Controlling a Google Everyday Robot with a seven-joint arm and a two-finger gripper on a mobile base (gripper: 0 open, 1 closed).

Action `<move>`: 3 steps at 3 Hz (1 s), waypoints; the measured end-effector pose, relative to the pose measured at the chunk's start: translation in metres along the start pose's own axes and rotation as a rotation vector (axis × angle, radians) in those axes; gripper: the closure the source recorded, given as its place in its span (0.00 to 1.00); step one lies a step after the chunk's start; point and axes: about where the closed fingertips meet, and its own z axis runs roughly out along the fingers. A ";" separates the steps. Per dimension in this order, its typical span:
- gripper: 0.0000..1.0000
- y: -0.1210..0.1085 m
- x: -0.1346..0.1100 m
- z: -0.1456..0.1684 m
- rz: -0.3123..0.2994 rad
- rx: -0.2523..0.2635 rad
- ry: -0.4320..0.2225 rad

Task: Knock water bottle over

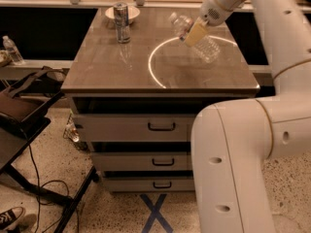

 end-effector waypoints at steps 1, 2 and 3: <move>1.00 0.015 -0.001 0.029 -0.048 -0.067 0.051; 1.00 0.032 -0.003 0.066 -0.077 -0.154 0.062; 1.00 0.036 -0.007 0.071 -0.085 -0.177 0.053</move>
Offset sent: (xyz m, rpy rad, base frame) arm 0.0288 0.0377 -0.0554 -0.0527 0.1866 0.1770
